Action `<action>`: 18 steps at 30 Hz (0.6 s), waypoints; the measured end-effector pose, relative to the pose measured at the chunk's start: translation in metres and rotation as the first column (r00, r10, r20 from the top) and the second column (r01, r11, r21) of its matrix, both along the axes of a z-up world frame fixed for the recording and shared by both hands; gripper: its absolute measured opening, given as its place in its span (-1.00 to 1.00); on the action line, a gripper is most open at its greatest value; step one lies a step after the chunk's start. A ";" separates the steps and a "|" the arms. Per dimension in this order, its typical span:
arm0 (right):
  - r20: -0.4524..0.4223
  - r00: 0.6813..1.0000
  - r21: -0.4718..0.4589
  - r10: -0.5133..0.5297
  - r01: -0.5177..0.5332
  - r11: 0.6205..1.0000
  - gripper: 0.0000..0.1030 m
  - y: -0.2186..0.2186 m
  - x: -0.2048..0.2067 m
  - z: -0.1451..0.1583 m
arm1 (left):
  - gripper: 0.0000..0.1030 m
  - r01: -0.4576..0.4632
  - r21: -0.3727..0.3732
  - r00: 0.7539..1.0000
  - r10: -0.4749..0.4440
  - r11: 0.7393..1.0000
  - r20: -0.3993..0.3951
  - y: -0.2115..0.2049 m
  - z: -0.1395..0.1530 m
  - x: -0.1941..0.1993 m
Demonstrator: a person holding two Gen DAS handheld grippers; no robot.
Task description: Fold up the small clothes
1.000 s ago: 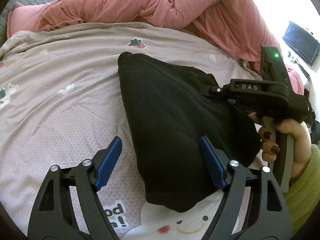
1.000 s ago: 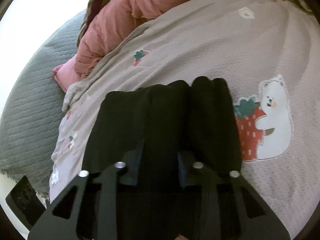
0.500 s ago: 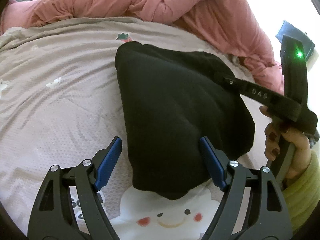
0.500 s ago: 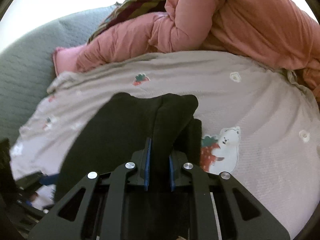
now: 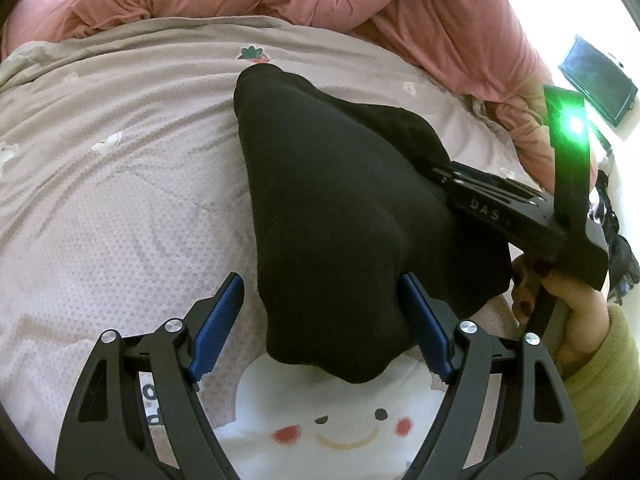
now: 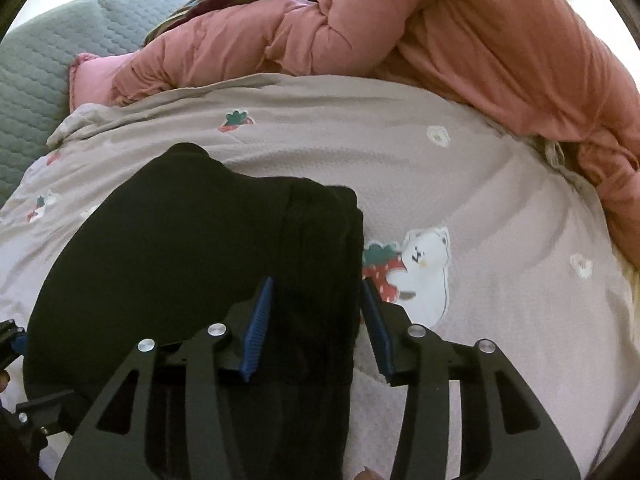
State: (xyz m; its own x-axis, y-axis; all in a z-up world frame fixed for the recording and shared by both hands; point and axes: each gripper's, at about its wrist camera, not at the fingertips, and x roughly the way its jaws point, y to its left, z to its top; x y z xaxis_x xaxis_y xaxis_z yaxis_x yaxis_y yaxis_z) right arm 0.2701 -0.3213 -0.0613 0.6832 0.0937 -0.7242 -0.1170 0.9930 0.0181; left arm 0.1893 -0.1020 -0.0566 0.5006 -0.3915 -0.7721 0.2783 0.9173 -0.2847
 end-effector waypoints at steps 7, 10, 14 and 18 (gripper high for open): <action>0.010 0.999 -0.034 -0.047 0.047 0.998 0.16 0.001 -0.016 0.006 | 0.40 -0.007 0.006 1.000 0.007 1.000 -0.002 0.002 0.003 -0.006; 0.012 0.999 -0.020 -0.052 0.052 0.998 0.18 -0.003 -0.024 0.009 | 0.40 -0.011 0.009 1.000 0.011 1.000 0.005 0.003 0.005 -0.011; 0.017 0.999 0.034 -0.050 0.049 0.998 0.19 -0.009 -0.038 0.019 | 0.41 -0.024 0.013 1.000 0.024 1.000 0.018 0.008 0.011 -0.017; 0.064 0.997 0.064 -0.046 0.042 0.997 0.41 -0.012 -0.061 0.037 | 0.51 -0.040 0.015 0.999 0.039 0.999 0.037 0.012 0.020 -0.022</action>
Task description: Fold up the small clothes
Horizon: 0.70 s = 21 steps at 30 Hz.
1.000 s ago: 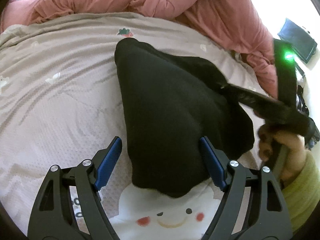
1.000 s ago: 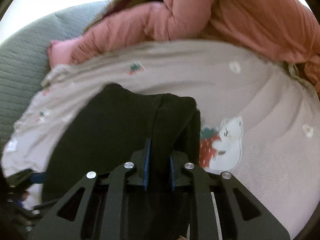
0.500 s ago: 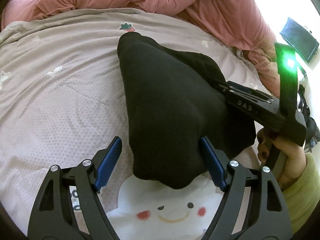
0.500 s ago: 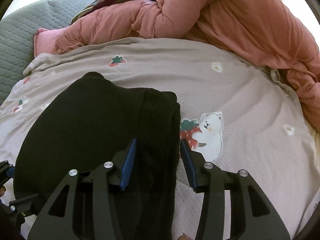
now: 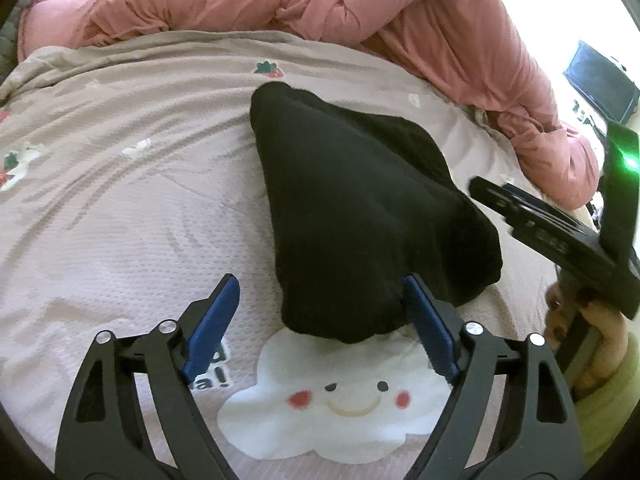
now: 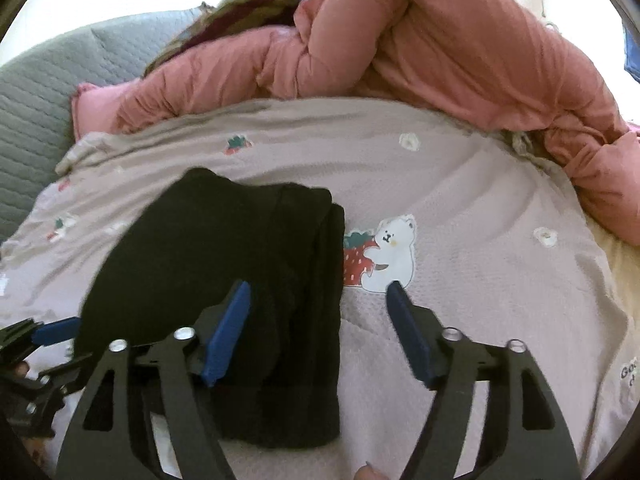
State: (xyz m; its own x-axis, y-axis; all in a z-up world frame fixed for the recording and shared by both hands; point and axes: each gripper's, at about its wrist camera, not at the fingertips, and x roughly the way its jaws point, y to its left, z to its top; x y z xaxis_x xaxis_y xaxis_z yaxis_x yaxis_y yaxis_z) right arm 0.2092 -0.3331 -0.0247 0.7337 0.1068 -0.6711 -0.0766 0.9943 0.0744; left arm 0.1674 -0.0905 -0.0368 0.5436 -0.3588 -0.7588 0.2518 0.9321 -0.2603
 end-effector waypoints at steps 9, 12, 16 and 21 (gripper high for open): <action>0.091 0.995 0.035 0.031 -0.035 0.999 0.80 0.000 -0.041 0.038 | 0.70 -0.026 0.017 0.999 0.026 1.000 0.044 0.009 0.017 -0.011; 0.130 0.991 0.035 0.032 -0.037 0.999 0.85 0.000 -0.054 0.049 | 0.81 -0.038 0.025 0.997 0.036 0.999 0.065 0.013 0.023 -0.016; 0.173 0.984 0.028 0.029 -0.035 0.999 0.91 0.000 -0.071 0.060 | 0.81 -0.052 0.039 0.994 0.048 0.998 0.098 0.016 0.034 -0.025; 0.205 0.978 0.004 0.036 -0.037 0.999 0.91 0.002 -0.090 0.070 | 0.81 -0.068 0.072 0.988 0.057 0.995 0.146 0.021 0.045 -0.042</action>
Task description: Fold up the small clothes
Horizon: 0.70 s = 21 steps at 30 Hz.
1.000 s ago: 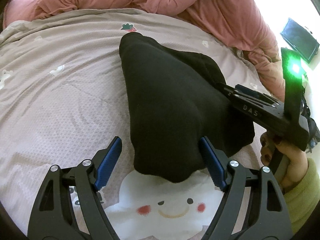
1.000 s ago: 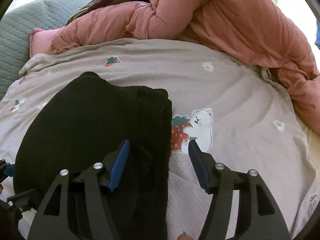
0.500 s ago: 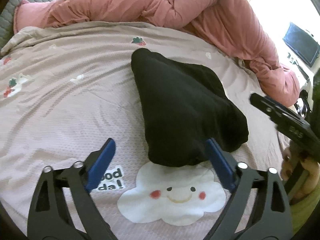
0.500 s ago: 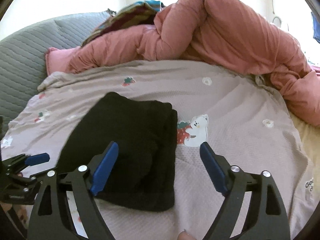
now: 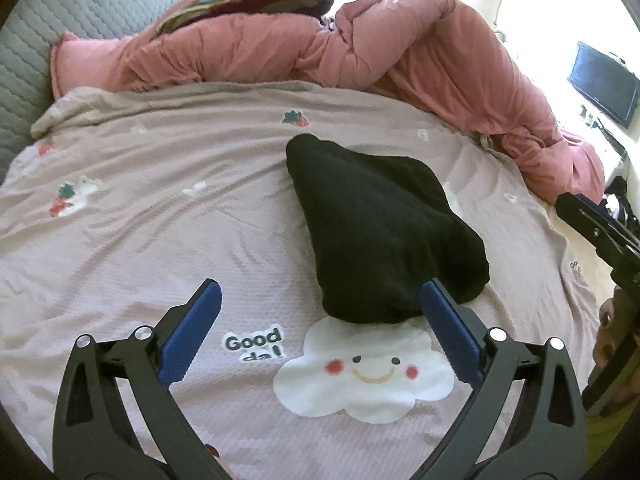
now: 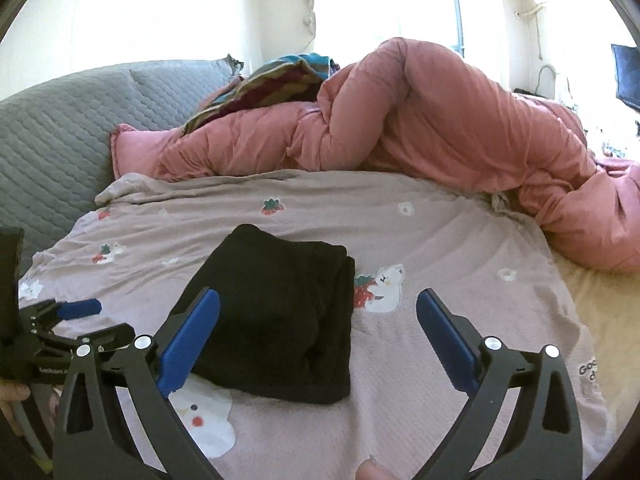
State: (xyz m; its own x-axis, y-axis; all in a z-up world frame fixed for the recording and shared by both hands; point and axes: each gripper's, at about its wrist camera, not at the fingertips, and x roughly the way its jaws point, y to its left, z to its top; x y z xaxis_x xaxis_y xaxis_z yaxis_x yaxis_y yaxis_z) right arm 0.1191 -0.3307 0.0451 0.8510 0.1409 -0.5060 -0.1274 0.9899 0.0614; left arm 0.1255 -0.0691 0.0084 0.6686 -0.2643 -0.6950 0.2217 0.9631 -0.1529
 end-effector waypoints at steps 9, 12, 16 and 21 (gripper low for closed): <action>0.063 0.998 -0.039 -0.011 0.014 0.999 0.91 0.008 -0.034 0.008 | 0.81 -0.018 0.029 0.998 0.016 0.999 0.067 0.007 0.013 -0.031; 0.072 0.997 -0.033 -0.017 0.019 0.999 0.91 0.010 -0.042 0.008 | 0.81 -0.024 0.033 0.996 0.021 0.999 0.083 0.010 0.017 -0.040; 0.091 0.996 -0.046 -0.027 0.031 0.998 0.91 0.015 -0.055 0.007 | 0.81 -0.030 0.033 0.995 0.027 0.999 0.099 0.013 0.019 -0.050; 0.106 0.994 -0.053 -0.028 0.034 0.998 0.91 0.023 -0.070 0.006 | 0.81 -0.045 0.020 0.992 0.042 0.999 0.117 0.020 0.021 -0.062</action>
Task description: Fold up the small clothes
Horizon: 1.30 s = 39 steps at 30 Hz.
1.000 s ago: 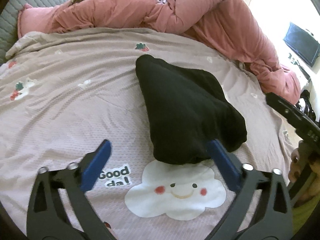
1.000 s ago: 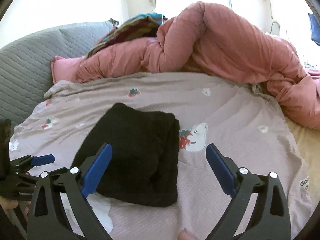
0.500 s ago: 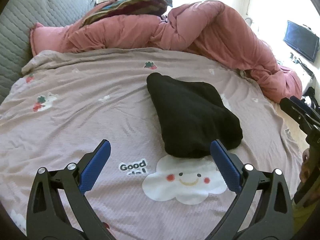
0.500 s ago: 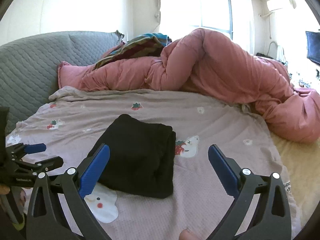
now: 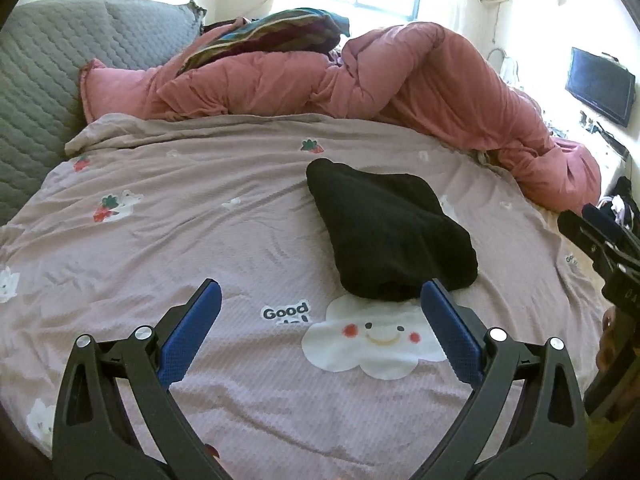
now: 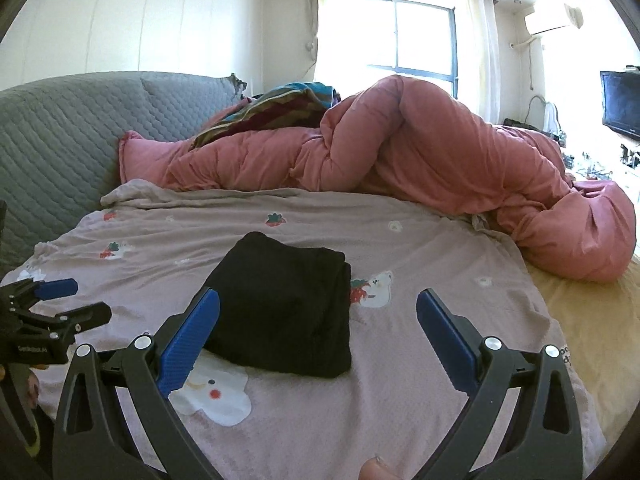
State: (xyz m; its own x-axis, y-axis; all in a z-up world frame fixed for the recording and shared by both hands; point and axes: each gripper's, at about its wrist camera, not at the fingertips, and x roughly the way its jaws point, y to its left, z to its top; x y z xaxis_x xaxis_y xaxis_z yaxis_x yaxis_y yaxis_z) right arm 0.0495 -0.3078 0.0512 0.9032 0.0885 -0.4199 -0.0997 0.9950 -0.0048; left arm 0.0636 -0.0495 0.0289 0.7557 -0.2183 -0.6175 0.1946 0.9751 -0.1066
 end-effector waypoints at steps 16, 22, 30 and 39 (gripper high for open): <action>-0.063 0.997 0.019 -0.032 0.033 0.999 0.91 0.009 -0.031 -0.034 | 0.82 -0.009 0.018 1.000 0.009 1.000 0.002 0.012 -0.015 -0.023; -0.118 0.992 0.027 -0.053 0.057 0.998 0.91 0.013 -0.029 -0.057 | 0.82 -0.012 0.015 1.000 0.013 1.000 -0.013 0.014 -0.030 -0.022; -0.155 0.985 -0.008 -0.074 0.074 0.997 0.91 0.018 -0.022 -0.087 | 0.82 -0.009 0.014 0.998 0.010 1.000 -0.057 0.016 -0.052 -0.016; -0.164 0.984 -0.009 -0.065 0.064 0.998 0.91 0.023 -0.022 -0.091 | 0.82 -0.016 0.014 0.997 0.017 1.000 -0.075 0.018 -0.057 -0.014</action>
